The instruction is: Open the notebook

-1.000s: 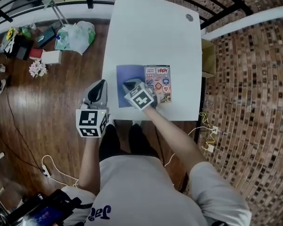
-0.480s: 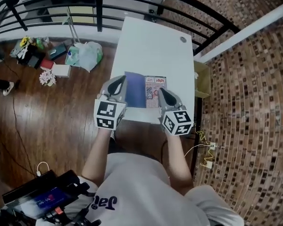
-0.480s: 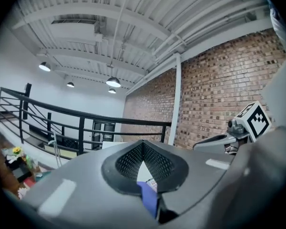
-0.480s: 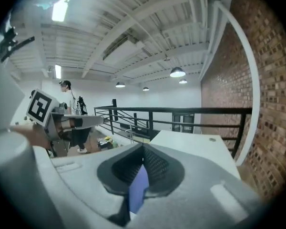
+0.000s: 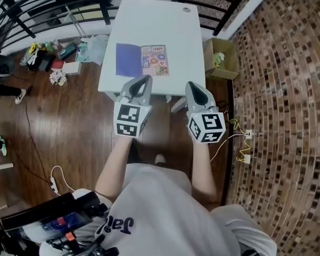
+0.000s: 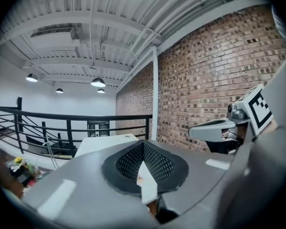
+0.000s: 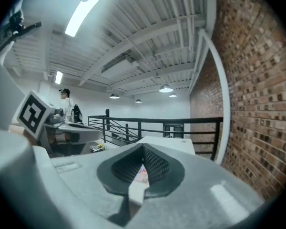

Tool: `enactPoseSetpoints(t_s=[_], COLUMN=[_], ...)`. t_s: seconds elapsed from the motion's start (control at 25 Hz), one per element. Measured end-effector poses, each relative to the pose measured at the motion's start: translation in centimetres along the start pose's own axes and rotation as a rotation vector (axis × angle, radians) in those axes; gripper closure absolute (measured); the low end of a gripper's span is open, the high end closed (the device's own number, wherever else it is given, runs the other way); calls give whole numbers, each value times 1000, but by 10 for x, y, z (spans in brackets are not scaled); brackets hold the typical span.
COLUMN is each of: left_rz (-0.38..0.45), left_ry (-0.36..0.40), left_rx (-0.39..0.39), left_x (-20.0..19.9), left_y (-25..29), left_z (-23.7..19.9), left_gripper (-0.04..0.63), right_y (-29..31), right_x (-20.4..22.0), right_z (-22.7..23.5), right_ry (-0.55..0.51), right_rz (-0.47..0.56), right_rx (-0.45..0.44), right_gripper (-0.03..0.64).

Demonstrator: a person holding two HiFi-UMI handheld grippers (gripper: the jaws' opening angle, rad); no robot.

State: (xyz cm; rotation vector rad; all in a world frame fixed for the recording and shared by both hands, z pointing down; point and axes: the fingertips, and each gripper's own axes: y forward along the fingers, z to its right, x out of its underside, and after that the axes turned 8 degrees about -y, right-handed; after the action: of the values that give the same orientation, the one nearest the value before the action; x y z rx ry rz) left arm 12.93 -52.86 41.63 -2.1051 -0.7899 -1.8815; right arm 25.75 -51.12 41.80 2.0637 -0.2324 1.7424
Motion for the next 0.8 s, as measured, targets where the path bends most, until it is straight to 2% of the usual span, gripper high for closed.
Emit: enactPoseSetpoints(t_s=[0.12, 0.28, 0.64, 0.8], left_rz=[0, 44, 258, 272], left_ry=[17, 48, 95, 80], left_rx=[9, 3, 2, -4], left_x=[4, -16, -103, -105], left_y=[-22, -45, -80, -90], left_z=[51, 78, 85, 76], left_gripper=[580, 580, 578, 578], right_y=[-53, -86, -83, -78], right_x=[26, 11, -78, -93], right_z=[36, 39, -20, -52], right_ry=[97, 125, -14, -63], right_rz=[-42, 7, 167, 190], right_rx=[69, 78, -18, -59], right_gripper=[624, 624, 624, 624])
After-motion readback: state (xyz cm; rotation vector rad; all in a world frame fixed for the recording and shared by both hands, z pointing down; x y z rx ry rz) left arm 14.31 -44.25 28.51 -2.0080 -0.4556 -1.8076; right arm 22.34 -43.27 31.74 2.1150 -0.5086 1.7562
